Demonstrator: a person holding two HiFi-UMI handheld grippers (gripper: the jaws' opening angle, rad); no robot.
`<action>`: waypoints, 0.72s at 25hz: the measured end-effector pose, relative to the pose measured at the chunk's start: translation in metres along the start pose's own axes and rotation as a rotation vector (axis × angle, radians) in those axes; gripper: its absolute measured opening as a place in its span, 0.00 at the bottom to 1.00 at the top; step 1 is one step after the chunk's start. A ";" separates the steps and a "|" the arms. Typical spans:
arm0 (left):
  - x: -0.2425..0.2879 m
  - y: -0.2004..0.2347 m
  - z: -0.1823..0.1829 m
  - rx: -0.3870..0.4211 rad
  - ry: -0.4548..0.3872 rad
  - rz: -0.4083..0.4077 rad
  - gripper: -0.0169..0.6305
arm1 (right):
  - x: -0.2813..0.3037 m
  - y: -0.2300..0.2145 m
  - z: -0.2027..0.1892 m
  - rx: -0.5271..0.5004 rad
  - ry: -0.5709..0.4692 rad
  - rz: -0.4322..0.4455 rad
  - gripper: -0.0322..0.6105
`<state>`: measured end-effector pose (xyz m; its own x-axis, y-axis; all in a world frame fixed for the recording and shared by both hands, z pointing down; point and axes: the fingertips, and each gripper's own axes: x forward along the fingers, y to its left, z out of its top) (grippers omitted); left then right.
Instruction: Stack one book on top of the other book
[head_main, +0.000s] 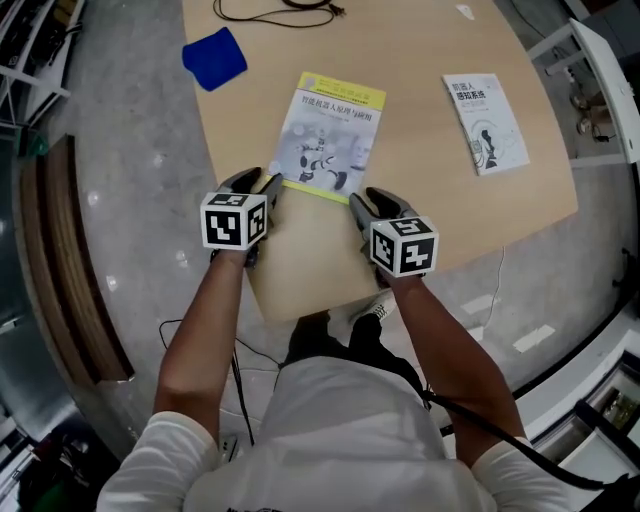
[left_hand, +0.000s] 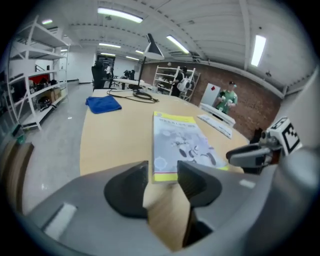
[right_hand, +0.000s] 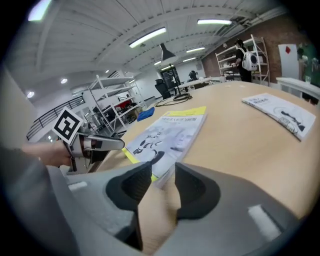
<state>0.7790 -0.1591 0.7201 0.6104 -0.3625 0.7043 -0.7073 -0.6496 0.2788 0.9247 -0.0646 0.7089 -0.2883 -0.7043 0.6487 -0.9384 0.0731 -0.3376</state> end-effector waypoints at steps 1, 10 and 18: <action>0.003 0.000 0.001 -0.019 -0.001 -0.016 0.34 | 0.004 -0.003 0.000 0.028 0.010 0.002 0.27; 0.021 -0.003 -0.002 -0.113 0.022 -0.071 0.36 | 0.025 -0.006 -0.005 0.111 0.076 0.009 0.30; 0.012 -0.016 -0.015 -0.057 0.052 -0.059 0.31 | 0.019 -0.005 -0.012 0.081 0.103 0.028 0.30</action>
<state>0.7923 -0.1427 0.7340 0.6331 -0.2891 0.7181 -0.6910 -0.6292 0.3560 0.9213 -0.0703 0.7310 -0.3365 -0.6260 0.7035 -0.9125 0.0320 -0.4079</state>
